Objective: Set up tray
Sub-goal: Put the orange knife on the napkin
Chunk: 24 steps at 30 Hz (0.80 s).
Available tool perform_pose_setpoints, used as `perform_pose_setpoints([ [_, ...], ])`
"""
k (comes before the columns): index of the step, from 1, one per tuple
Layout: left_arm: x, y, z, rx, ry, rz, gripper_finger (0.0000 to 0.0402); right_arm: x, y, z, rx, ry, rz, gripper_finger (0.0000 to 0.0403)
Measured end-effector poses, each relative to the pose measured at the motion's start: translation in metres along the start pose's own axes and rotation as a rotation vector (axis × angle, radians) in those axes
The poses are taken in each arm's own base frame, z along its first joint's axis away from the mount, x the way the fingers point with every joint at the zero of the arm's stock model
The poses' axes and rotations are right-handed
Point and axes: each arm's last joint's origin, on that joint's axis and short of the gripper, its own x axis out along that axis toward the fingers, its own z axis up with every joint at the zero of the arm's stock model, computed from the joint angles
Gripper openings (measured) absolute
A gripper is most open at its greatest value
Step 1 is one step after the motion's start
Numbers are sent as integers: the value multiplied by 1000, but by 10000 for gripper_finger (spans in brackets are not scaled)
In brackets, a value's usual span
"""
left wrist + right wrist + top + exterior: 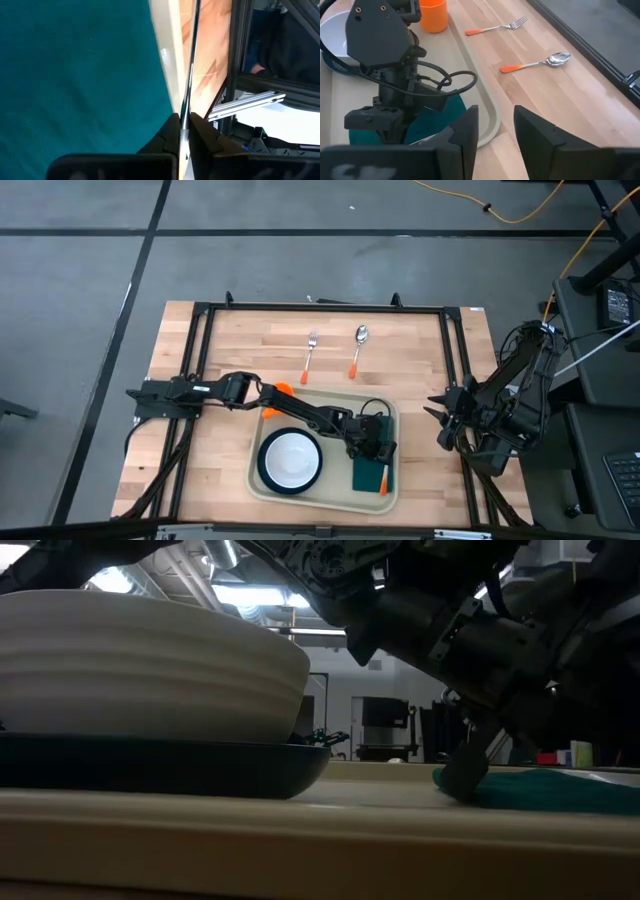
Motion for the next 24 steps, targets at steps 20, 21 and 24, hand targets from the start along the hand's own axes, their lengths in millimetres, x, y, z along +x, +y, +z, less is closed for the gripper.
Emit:
perform_pose_setpoints([
  [20,0,1,3,-14,0,1,35,0,0,0,-44,0,0,129],
  [21,0,1,3,-14,0,1,35,0,0,0,-44,0,0,129],
  [24,0,1,3,-14,0,2,33,0,0,0,-44,0,0,129],
])
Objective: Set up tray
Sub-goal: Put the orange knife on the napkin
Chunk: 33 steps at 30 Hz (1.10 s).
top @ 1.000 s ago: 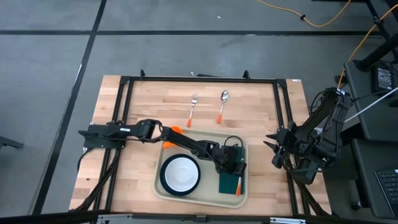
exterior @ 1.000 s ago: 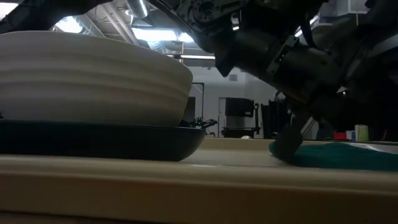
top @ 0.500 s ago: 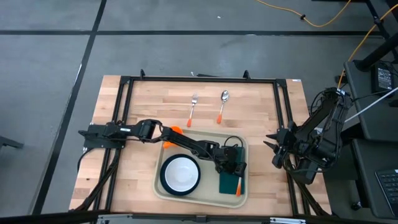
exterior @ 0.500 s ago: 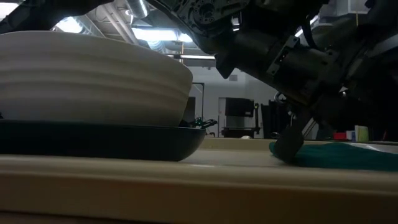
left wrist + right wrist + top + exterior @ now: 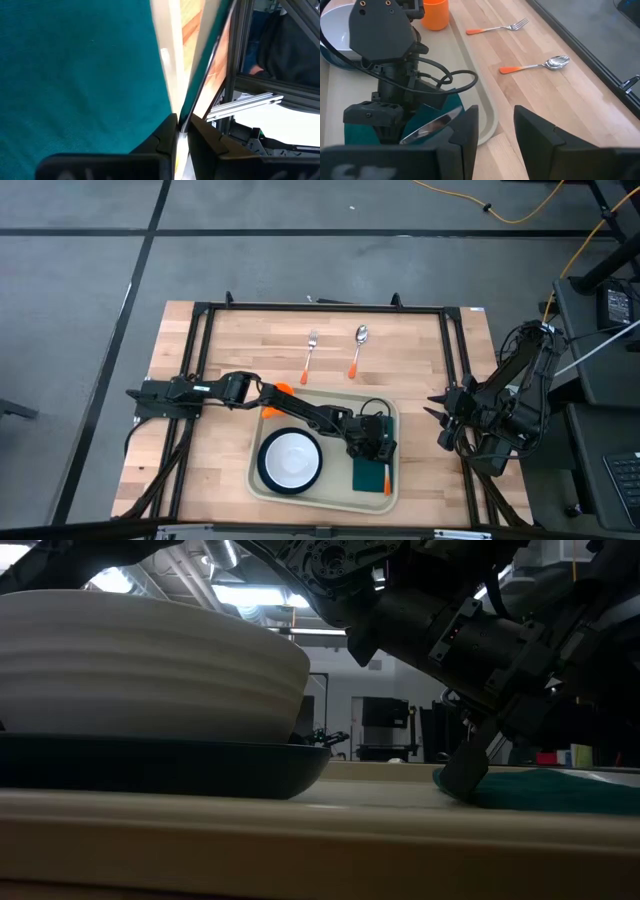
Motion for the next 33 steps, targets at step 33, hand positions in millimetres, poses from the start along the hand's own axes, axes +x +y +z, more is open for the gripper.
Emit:
perform_pose_setpoints([
  [33,-1,1,6,-13,4,7,131,0,0,0,4,0,4,129],
])
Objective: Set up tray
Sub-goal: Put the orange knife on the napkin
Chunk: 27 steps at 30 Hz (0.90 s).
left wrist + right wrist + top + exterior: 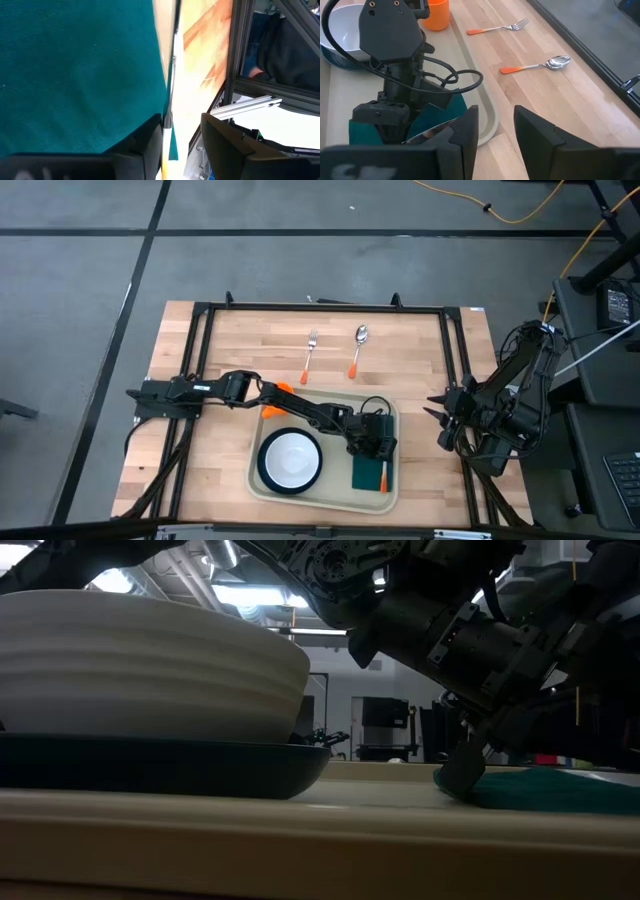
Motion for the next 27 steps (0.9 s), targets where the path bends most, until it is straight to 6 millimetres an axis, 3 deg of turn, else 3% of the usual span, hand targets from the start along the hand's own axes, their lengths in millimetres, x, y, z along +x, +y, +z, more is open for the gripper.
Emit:
perform_pose_setpoints([
  [8,-1,2,2,-26,6,19,149,0,0,0,3,0,2,129],
  [27,-7,4,6,-75,52,79,151,0,1,0,5,0,7,129],
])
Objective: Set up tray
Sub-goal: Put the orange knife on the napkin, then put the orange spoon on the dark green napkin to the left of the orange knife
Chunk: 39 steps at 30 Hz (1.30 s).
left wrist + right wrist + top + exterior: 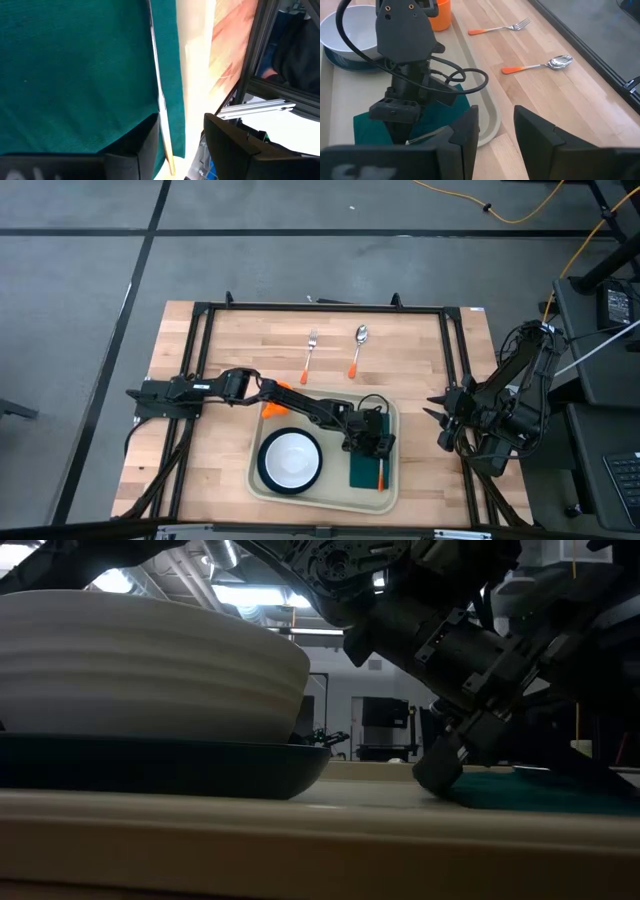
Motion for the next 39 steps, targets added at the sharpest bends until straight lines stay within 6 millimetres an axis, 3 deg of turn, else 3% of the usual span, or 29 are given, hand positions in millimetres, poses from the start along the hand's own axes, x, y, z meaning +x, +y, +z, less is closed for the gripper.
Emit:
perform_pose_setpoints([
  [8,-5,-4,1,10,18,82,150,1,0,-1,-2,0,-2,129],
  [18,-44,-40,-1,115,-71,109,150,6,3,-7,0,6,0,129],
  [21,-74,-64,-6,179,-134,74,150,6,3,-8,4,7,3,129],
  [26,-139,-107,-18,341,-340,28,150,7,4,-6,21,-16,1,129],
  [32,-222,-150,-49,631,-580,-34,150,24,-6,9,120,-18,-98,129],
  [39,-264,-166,-75,813,-702,-42,150,48,-33,42,230,-31,-200,129],
])
